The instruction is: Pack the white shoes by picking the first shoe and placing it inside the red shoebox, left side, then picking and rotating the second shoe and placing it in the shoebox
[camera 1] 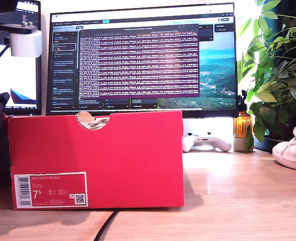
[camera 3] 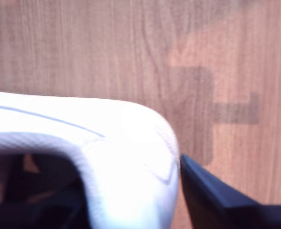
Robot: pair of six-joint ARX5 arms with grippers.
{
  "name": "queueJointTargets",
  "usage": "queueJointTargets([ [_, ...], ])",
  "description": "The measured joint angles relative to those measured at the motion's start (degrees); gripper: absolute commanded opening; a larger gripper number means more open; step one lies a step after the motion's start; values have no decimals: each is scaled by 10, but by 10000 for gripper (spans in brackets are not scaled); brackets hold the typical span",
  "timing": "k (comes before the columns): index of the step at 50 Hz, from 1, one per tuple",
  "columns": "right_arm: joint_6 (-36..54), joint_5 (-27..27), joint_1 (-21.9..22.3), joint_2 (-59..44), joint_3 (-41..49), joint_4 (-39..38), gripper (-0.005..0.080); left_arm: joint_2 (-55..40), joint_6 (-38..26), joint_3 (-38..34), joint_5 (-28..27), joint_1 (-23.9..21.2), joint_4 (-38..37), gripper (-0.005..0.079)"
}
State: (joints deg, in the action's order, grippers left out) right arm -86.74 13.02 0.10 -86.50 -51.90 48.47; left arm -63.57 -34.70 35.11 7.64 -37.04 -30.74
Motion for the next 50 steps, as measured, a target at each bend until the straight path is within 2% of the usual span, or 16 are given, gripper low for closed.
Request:
queueJointTargets([
  [8, 75, 2, 6, 0, -5, 14, -13, 0, 0, 0, 0, 0, 0, -19],
  [16, 266, 14, 6, 0, -43, 41, -13, 0, 0, 0, 0, 0, 0, -19],
  [18, 266, 14, 6, 0, -68, 46, -13, 0, 0, 0, 0, 0, 0, -19],
  [19, 346, 14, 6, 0, -80, 46, -13, 0, 0, 0, 0, 0, 0, -19],
  [21, 346, 8, 6, 0, -110, 45, -13, 0, 0, 0, 0, 0, 0, -19],
  [23, 346, -4, 6, 0, -138, 42, -13, 0, 0, 0, 0, 0, 0, -19],
  [24, 494, -11, 6, 0, -153, 40, -13, 0, 0, 0, 0, 0, 0, -19],
  [26, 494, -29, 6, 0, -179, 41, -13, 0, 0, 0, 0, 0, 0, -19],
  [27, 604, -39, 6, 0, -194, 42, -13, 0, 0, 0, 0, 0, 0, -19],
  [32, 707, -96, 6, 0, -245, 57, -13, 0, 0, 0, 0, 0, 0, -19],
  [33, 785, -108, 6, 0, -252, 59, -13, 0, 0, 0, 0, 0, 0, -19],
  [40, 934, -177, 2, 0, -295, 43, -13, 0, 0, 0, 0, 0, 0, -19],
  [44, 934, -215, -8, 0, -317, 7, -13, 0, 0, 0, -1, 0, 0, -19],
  [45, 1004, -221, -11, 0, -323, -6, -13, 0, 0, 0, -1, 0, 0, -19],
  [47, 1004, -232, -19, 0, -334, -28, -13, 0, 0, 0, -2, 0, 0, -19],
  [50, 1096, -241, -40, 0, -349, -63, -13, 0, 0, 0, -2, 0, 0, -19],
])
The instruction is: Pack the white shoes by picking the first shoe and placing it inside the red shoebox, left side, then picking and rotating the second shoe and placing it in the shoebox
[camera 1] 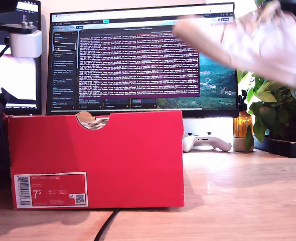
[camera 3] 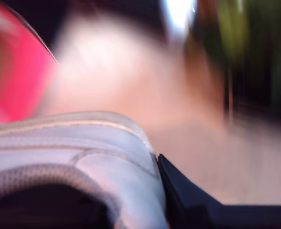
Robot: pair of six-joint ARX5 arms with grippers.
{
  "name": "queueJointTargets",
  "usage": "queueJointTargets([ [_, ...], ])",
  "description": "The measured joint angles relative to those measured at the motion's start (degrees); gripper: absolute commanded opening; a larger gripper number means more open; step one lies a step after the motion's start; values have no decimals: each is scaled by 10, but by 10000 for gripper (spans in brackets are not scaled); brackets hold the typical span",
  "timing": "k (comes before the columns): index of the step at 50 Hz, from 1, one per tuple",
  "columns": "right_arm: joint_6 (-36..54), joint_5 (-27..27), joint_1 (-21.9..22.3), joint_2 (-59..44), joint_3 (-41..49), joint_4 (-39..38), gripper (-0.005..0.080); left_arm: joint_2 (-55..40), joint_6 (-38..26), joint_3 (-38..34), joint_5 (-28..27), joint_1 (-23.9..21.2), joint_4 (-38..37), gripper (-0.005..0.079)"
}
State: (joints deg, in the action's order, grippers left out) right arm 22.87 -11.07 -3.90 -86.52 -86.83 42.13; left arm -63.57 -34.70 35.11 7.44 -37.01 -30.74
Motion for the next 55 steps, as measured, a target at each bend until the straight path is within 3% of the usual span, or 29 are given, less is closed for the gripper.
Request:
queueJointTargets([
  [11, 147, -6, -95, -1, -6, -137, -13, 0, 0, 0, -1, 0, 0, -19],
  [23, 202, 2, -155, -31, -6, -262, -13, 0, 0, 0, -2, 0, 0, -19],
  [41, 247, 54, -216, -132, -6, -321, -13, 0, 0, 0, -5, 0, 0, -19],
  [55, 248, 71, -249, -146, -6, -321, -13, 0, 0, 0, -5, 0, 0, -19],
])
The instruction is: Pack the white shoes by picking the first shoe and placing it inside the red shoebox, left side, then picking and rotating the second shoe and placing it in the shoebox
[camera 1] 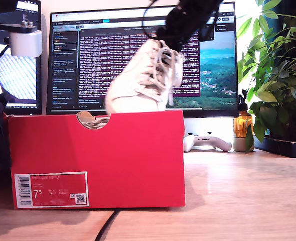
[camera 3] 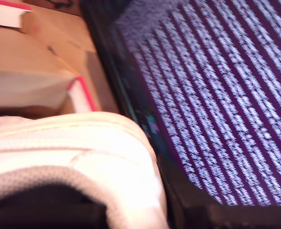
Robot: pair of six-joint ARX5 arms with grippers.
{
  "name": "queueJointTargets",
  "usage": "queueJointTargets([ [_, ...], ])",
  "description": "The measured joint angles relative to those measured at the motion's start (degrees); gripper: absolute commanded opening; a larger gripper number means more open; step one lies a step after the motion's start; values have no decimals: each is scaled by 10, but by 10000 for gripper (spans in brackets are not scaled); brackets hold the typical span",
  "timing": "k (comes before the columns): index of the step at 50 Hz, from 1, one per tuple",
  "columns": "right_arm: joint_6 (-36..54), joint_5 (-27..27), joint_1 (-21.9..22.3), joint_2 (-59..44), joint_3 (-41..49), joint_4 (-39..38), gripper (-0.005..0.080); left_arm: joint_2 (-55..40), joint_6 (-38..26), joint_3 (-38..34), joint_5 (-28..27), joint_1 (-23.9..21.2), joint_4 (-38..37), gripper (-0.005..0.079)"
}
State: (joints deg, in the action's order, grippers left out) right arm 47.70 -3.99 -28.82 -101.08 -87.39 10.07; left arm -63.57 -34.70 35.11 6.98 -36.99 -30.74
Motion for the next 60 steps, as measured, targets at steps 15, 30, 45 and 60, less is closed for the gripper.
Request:
queueJointTargets([
  [15, 23, 31, -7, -49, 0, 73, -13, 0, 0, 0, 0, 0, 0, -19],
  [30, 30, 36, -6, -70, 0, 104, -13, 0, 0, 0, -4, 0, 0, -19],
  [45, 32, 48, -25, -70, -2, 121, 200, 0, 0, 0, -5, 0, 0, -19],
  [60, 34, 77, -53, -70, -3, 131, 224, 0, 0, 0, -5, 0, 0, -19],
])
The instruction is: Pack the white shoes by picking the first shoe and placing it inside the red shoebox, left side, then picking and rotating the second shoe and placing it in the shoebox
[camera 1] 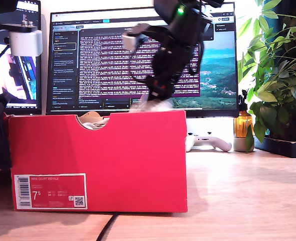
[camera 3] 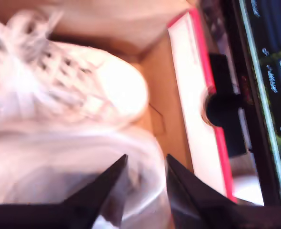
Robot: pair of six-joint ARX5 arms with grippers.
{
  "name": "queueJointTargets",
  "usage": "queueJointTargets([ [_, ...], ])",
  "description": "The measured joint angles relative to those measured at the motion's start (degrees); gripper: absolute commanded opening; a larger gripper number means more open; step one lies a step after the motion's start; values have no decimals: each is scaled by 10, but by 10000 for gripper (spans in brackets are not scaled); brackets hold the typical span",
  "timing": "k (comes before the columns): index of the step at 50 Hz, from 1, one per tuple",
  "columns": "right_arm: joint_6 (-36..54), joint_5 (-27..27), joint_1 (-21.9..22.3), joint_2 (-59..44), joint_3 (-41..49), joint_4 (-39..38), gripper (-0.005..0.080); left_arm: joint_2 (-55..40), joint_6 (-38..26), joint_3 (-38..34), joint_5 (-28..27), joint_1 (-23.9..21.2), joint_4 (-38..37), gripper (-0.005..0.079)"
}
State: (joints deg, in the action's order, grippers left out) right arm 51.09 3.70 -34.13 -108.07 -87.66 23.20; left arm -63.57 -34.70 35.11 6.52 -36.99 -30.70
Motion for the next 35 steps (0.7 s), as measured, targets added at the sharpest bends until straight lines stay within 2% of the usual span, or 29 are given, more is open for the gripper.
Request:
queueJointTargets([
  [12, 0, 51, -1, 0, 0, -10, 217, 0, 0, 0, 0, 0, 1, -19],
  [14, -1, 63, -1, 0, 0, -9, 165, 0, 0, 0, 0, 0, 1, -19],
  [18, -3, 90, -5, 0, -8, 6, -26, 0, 0, 0, 0, 0, 1, -19],
  [20, -9, 100, -9, 0, -17, 19, -2, 0, 0, 0, 0, 0, 1, -19],
  [27, -55, 106, -32, 0, -68, 62, -8, 0, 0, 0, 0, 0, 2, -19],
  [28, -94, 106, -35, 0, -77, 70, -8, 0, 0, 0, 0, 0, 3, -19],
  [30, -101, 106, -42, 0, -95, 85, -8, 0, 0, 0, -1, 0, 3, -19],
  [31, -138, 106, -45, 0, -102, 93, -8, 0, 0, 0, -1, 0, 3, -19],
  [35, -189, 106, -53, 1, -129, 127, -8, 0, 0, 0, 0, 0, 3, -19],
])
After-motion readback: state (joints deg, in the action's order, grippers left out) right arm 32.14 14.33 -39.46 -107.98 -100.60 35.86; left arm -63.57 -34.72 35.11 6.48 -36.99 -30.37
